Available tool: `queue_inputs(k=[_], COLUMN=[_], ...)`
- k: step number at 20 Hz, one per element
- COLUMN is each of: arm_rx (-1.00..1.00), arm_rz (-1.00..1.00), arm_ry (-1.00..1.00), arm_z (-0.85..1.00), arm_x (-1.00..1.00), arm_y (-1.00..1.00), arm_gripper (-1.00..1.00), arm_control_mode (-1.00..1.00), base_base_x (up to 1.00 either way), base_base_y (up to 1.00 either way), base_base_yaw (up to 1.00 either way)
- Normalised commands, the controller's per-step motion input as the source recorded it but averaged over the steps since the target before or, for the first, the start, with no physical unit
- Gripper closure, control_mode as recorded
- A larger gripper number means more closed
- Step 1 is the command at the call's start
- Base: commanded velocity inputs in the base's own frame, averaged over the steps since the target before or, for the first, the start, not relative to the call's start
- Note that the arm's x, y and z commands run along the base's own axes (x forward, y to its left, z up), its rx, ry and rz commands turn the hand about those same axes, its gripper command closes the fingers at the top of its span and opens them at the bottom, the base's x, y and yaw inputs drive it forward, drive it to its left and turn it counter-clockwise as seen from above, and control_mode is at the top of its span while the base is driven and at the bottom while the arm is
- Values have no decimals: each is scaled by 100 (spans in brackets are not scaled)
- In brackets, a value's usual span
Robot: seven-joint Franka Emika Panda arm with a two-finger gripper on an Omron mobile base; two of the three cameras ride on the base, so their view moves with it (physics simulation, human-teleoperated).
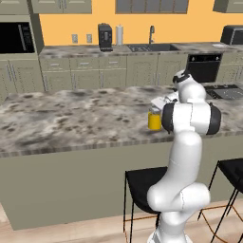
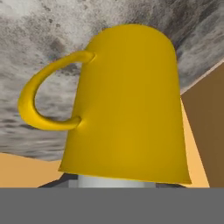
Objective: Pick up the marshmallow and place it in the cup of hot chocolate on the dining counter.
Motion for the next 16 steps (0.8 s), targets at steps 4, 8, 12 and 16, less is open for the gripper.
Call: queue_inputs(k=[4, 8, 12, 16], arm_rx=[0, 0, 0, 0], arm_rz=[0, 0, 0, 0], arm_ry=[0, -1, -2, -3], arm_z=[-14, 0, 0, 0], arm_x=[0, 0, 0, 0], arm_y=[0, 0, 0, 0], arm_gripper=[-100, -100, -100, -100], arm_control_mode=[-100, -100, -100, -100], base_base_x=[0, 0, 0, 0], base_base_y=[0, 0, 0, 0], base_base_yaw=[0, 0, 0, 0])
